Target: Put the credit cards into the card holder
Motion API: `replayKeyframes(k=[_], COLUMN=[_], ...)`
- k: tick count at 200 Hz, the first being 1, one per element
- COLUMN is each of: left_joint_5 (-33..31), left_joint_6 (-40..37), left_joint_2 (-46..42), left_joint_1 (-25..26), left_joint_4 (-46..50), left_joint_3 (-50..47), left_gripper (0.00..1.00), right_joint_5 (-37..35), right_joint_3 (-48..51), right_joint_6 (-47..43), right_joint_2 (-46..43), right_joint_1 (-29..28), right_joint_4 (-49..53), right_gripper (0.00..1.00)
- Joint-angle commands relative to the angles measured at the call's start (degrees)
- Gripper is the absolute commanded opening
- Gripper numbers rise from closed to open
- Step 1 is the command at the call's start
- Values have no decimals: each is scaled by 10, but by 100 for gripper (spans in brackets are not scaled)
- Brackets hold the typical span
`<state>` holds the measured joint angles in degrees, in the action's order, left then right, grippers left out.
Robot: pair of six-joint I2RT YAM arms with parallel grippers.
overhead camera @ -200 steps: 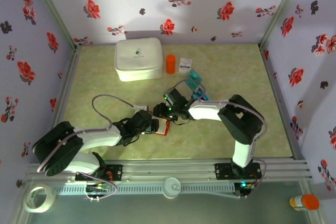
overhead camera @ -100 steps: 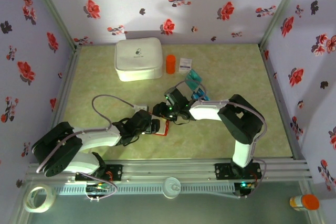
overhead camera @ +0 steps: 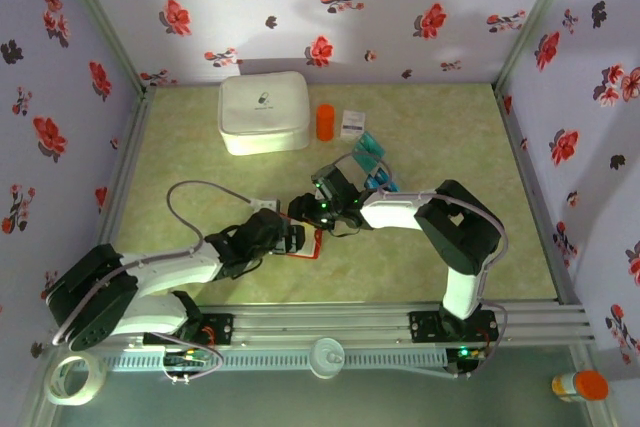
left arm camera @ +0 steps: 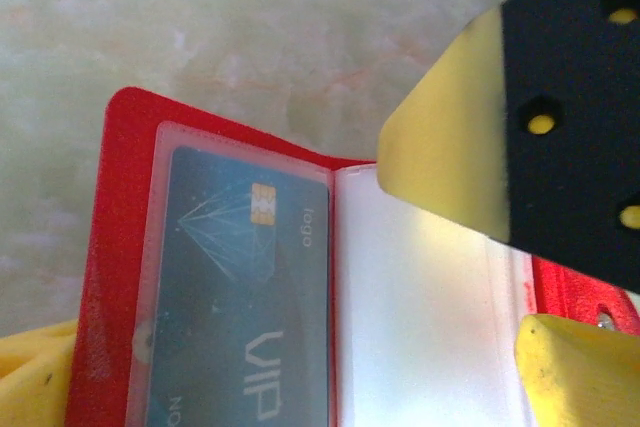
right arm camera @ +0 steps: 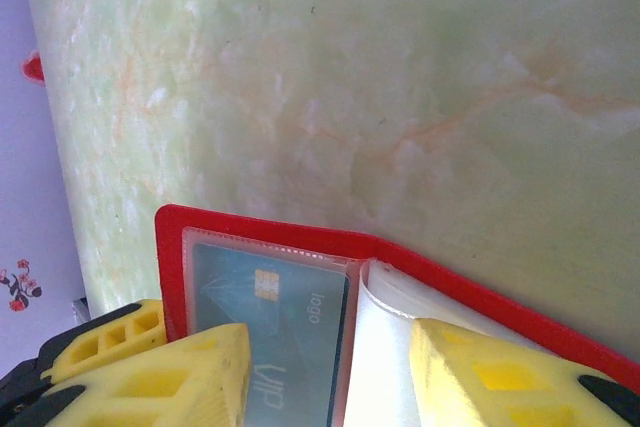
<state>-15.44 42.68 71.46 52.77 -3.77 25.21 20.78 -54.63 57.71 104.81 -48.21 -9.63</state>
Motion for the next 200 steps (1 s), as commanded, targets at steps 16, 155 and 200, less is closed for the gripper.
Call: replayKeyframes(k=[16, 155, 200], left_joint_5=[-13, 2, 3], left_joint_6=[-10, -13, -14], left_joint_2=[1, 54, 59], left_joint_1=[0, -1, 0], left_joint_4=[22, 2, 3], left_joint_3=[-10, 2, 6], left_gripper=[97, 97, 97], right_joint_5=[-8, -71, -60], right_joint_3=[-2, -34, -54], right_joint_6=[-4, -127, -135], right_joint_2=[-6, -20, 9], right_joint_1=[5, 8, 6], right_joint_4=[9, 186, 193], right_gripper=[46, 13, 12])
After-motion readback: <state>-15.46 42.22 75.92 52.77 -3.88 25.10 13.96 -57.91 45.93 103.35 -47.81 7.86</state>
